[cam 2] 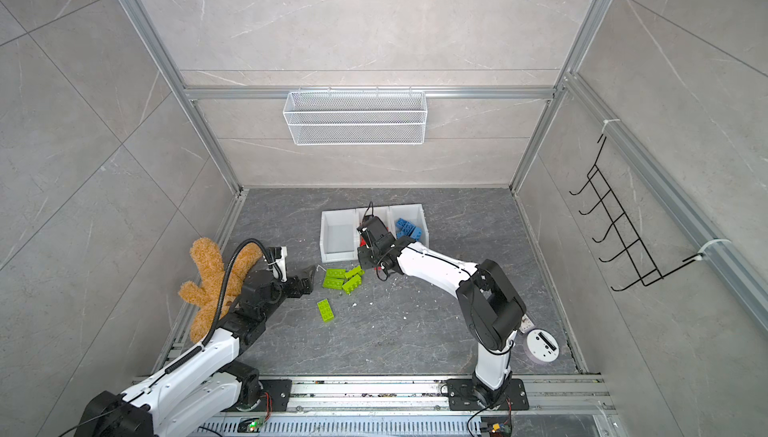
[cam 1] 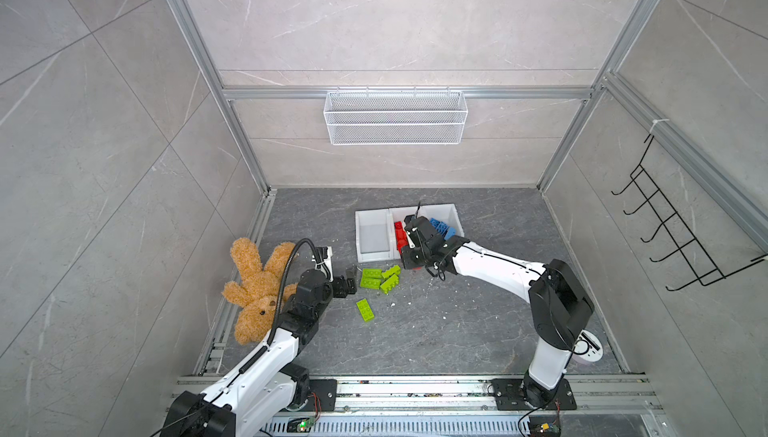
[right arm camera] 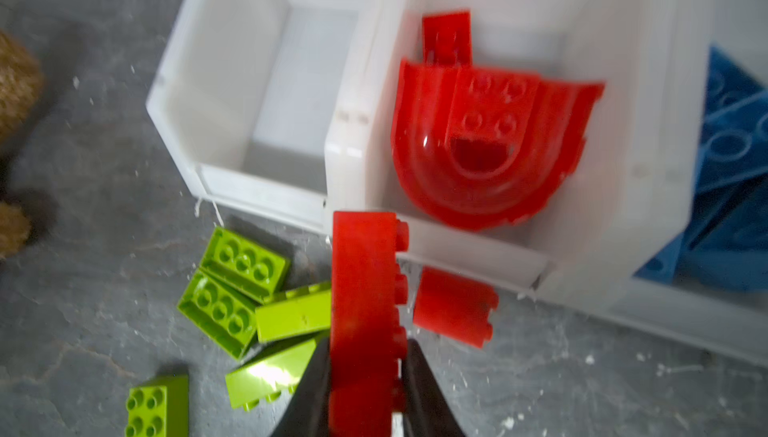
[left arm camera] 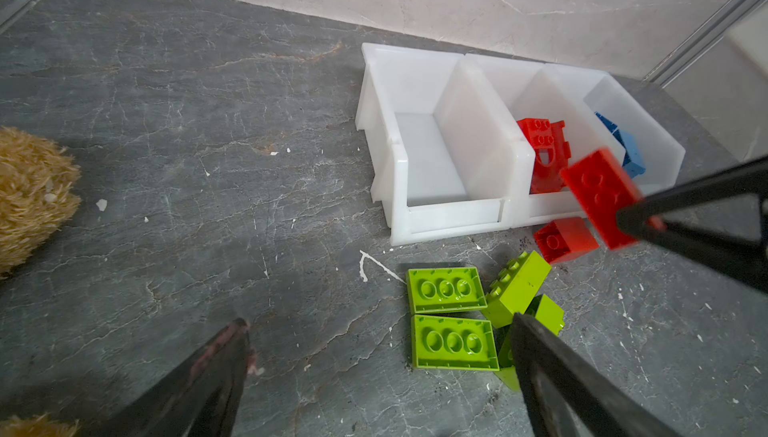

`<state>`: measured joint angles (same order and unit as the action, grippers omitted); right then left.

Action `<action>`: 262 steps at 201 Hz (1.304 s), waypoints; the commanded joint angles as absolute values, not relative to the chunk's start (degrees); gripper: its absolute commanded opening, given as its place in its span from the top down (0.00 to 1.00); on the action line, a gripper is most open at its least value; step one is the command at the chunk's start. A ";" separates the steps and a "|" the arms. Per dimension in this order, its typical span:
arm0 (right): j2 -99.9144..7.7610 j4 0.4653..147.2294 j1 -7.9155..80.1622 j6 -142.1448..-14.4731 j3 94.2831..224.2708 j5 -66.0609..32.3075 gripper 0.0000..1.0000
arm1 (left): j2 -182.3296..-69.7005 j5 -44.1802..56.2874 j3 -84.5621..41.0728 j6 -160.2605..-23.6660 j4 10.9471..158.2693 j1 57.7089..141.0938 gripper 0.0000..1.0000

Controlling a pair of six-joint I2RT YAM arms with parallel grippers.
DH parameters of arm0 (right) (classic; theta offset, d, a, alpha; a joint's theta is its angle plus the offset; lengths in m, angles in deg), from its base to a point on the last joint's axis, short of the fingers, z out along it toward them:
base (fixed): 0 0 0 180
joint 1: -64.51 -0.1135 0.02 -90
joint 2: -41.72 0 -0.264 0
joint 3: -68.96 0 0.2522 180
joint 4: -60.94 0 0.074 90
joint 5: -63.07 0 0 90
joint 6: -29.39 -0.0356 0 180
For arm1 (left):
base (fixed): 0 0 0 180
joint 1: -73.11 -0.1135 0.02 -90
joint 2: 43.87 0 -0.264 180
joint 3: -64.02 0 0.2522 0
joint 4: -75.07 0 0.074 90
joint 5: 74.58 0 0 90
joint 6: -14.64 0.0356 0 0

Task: Sort the legos into containers by color
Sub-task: 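Lift the long red brick and drop it in the middle compartment, then lower the right gripper onto the small red brick beside the bin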

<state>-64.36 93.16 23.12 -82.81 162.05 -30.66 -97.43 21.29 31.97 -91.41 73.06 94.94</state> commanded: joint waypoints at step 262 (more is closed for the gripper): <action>-57.29 91.62 26.95 -83.64 153.28 -31.25 0.37 | -95.06 19.02 31.26 -89.94 70.70 94.82 0.00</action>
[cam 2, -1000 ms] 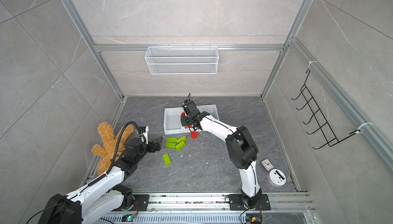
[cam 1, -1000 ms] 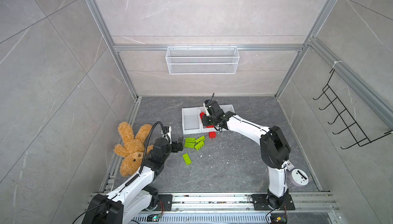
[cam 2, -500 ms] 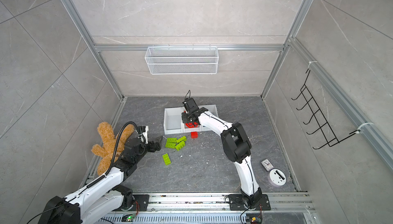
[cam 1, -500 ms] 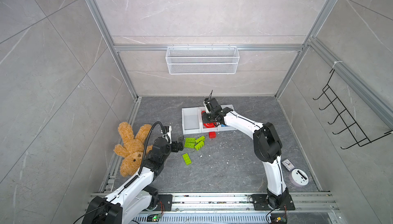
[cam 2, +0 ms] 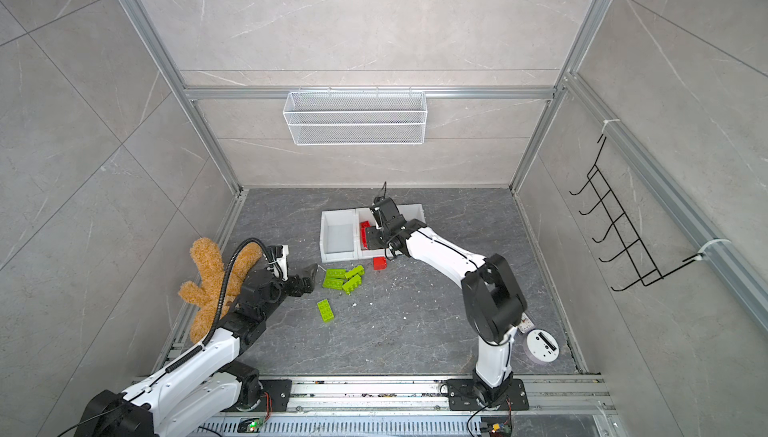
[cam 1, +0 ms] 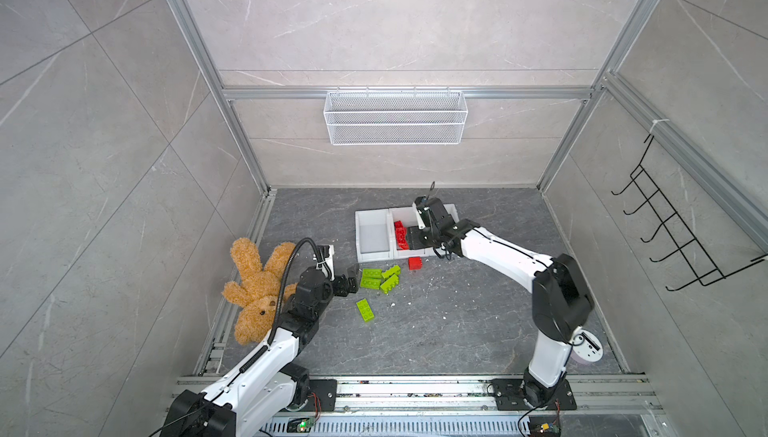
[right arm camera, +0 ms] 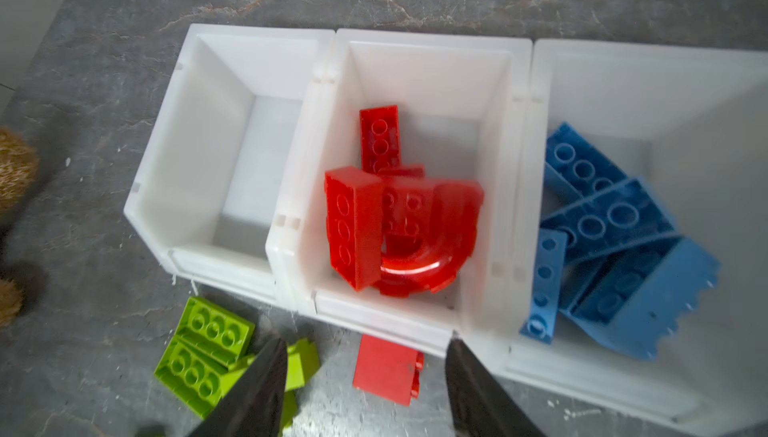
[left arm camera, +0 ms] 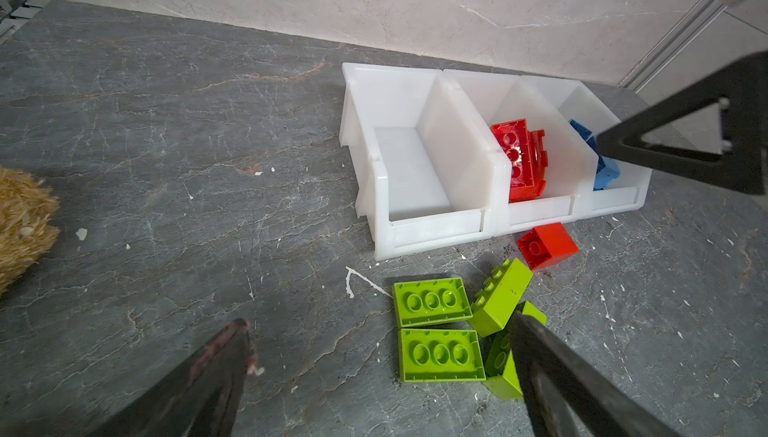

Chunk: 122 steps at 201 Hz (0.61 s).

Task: Sort the legos into containers by color
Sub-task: 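Lower the right gripper onto the small red brick beside the bin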

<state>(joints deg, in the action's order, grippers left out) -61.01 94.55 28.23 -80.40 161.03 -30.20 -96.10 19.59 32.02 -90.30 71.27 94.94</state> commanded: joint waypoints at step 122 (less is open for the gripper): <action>-63.74 84.98 24.39 -85.57 147.73 -33.29 0.34 | -94.58 18.74 31.12 -90.16 71.07 94.77 0.00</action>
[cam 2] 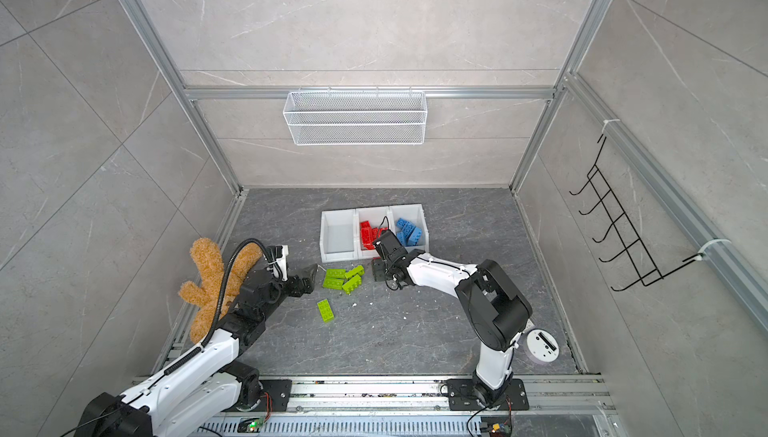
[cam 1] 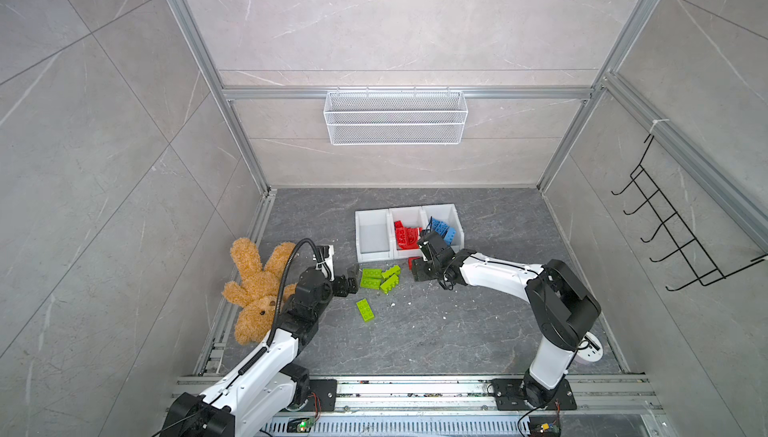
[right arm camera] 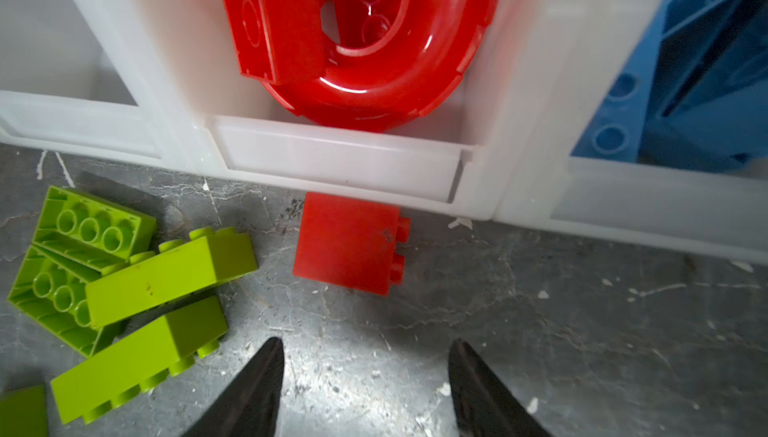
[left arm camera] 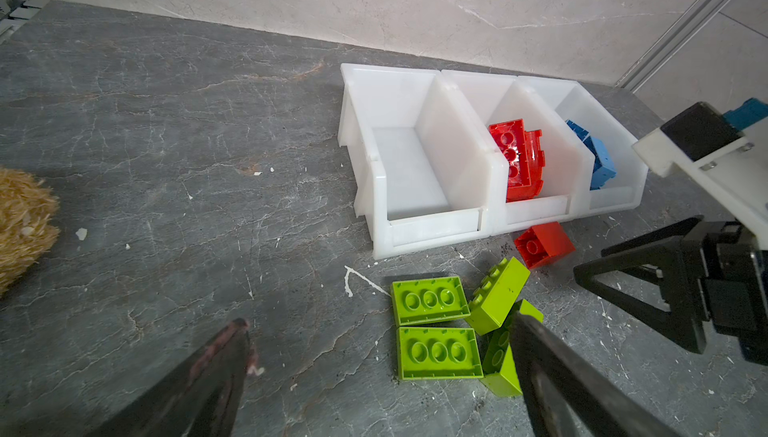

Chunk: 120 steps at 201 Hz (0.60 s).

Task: Sort the legos into containers by color
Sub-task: 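Lower the right gripper onto the small red brick beside the bin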

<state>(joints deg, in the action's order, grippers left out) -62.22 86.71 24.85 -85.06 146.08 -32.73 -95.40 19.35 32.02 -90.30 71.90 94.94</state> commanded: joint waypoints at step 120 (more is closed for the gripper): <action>-70.32 86.88 24.36 -83.14 154.14 -35.57 0.40 | -95.06 18.59 31.05 -90.28 70.99 94.81 0.01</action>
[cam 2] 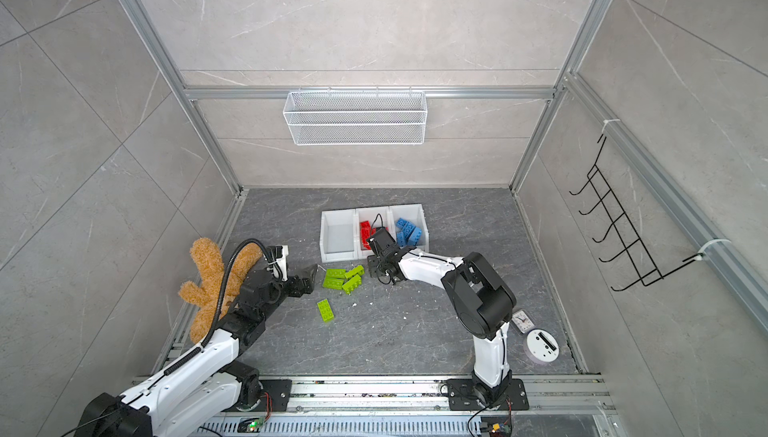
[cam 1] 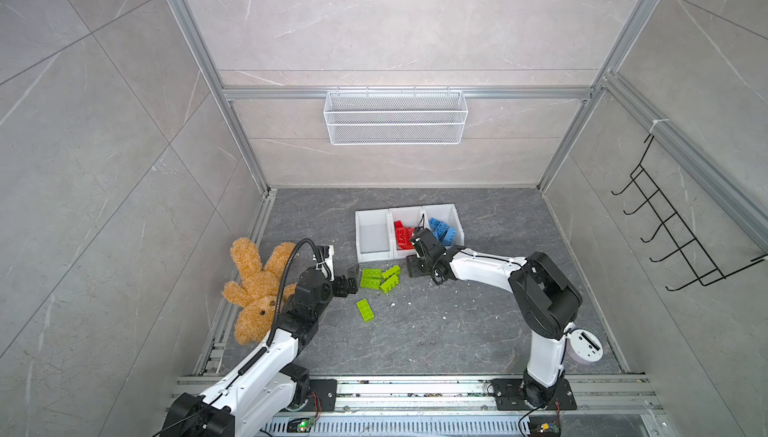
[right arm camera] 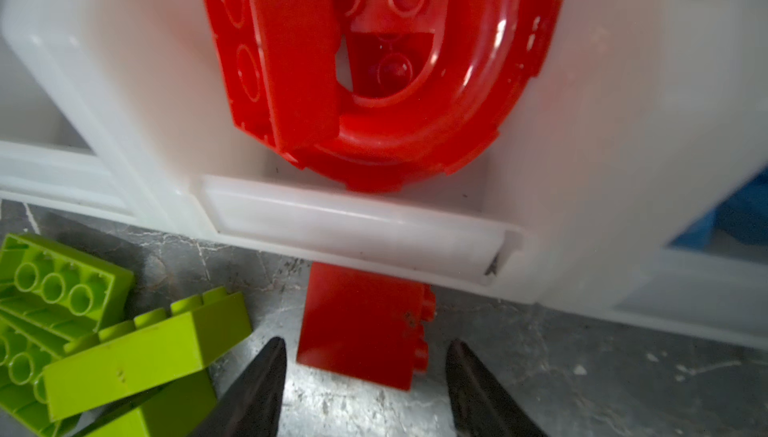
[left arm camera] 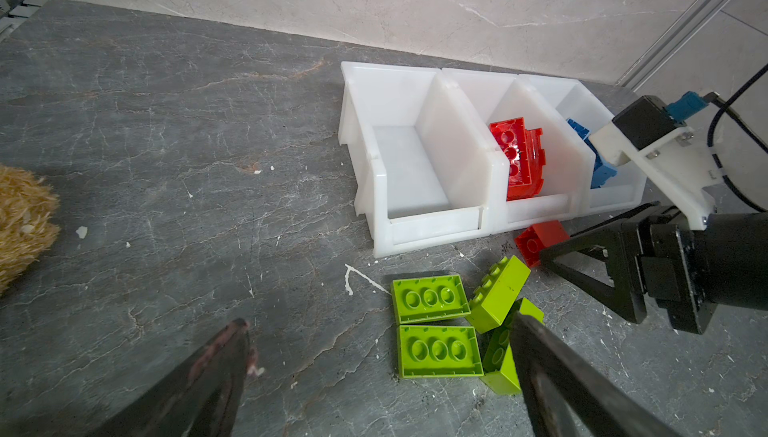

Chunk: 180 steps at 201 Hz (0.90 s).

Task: Sort the legos into containers by color
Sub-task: 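Lower the right gripper onto the small red brick beside the bin, then lift the small red brick with the right gripper into the middle compartment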

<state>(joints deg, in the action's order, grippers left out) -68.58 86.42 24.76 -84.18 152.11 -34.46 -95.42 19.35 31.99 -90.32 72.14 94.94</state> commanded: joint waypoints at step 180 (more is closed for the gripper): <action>-63.66 89.17 24.72 -80.46 158.49 -34.01 0.67 | -95.28 18.62 31.26 -90.31 70.46 94.82 0.00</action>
